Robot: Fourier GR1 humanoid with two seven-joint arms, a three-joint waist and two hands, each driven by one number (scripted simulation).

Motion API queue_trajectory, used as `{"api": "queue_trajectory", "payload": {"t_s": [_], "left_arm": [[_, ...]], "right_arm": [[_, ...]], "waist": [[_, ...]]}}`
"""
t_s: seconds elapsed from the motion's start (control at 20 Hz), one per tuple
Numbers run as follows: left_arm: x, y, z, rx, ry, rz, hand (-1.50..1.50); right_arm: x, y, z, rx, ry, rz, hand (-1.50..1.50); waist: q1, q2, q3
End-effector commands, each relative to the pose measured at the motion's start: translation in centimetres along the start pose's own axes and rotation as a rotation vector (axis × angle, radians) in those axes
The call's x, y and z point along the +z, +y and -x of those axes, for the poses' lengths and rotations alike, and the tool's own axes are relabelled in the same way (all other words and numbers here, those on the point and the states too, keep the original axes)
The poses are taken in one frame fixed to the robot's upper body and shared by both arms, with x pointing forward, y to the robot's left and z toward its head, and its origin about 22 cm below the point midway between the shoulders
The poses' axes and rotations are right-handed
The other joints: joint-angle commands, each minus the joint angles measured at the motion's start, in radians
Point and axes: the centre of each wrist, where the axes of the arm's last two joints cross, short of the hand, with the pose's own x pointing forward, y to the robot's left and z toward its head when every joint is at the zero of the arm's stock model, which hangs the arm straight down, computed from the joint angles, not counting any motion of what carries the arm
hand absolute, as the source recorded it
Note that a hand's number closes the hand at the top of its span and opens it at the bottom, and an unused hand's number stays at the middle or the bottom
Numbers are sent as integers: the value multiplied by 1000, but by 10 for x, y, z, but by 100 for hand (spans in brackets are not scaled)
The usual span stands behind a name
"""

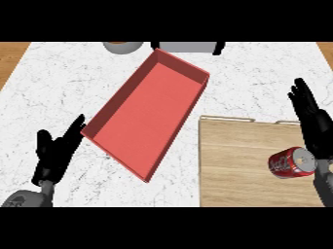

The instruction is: Pick the can from the tray and place it in the cardboard box

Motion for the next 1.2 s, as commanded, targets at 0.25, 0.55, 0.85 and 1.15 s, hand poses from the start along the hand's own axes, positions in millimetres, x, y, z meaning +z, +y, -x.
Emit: {"api": "queue_trajectory", "payload": {"t_s": [0.25, 0.55, 0.85, 1.15], "left_arm": [[3, 88, -49, -338, -209, -372, 0], [2, 87, -45, -335, -175, -376, 0], [2, 75, -53, -338, -196, -367, 0], [2, 74, -46, -330, -200, -347, 0]], "right_arm": [[5, 5, -27, -208, -113, -635, -150], [20, -70, -1, 65, -318, -735, -150], [0, -133, -7, -45, -478, -818, -150], [-20, -139, -41, 473, -510, -909, -150]], "waist": [[10, -1, 12], [-13, 18, 12], [8, 16, 11], [25, 16, 8]]}}
